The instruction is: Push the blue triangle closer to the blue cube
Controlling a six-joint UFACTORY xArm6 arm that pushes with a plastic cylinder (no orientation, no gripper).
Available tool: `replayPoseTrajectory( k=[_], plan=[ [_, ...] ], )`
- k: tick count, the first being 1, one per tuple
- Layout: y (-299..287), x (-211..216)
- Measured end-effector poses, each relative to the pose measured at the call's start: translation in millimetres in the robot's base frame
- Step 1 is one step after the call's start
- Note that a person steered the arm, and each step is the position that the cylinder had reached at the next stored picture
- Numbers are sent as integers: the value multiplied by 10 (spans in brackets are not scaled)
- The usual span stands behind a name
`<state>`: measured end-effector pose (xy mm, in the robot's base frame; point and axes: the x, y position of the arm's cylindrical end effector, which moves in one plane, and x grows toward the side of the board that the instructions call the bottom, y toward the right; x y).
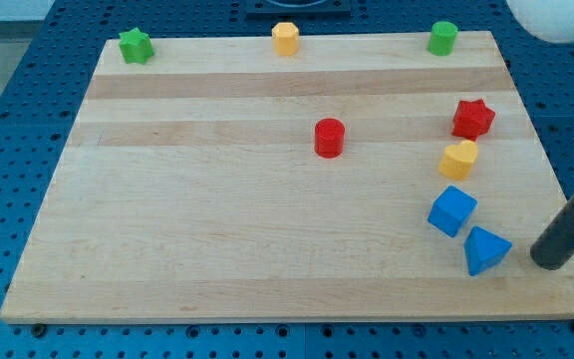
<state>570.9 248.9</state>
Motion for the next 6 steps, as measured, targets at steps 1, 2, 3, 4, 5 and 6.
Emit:
replayPoseTrajectory(
  k=[1,2,3,4,5,6],
  plan=[
    [0,0],
    [-140,38],
    [-327,190],
    [-510,112],
    [-659,-189],
    [-900,-400]
  ],
)
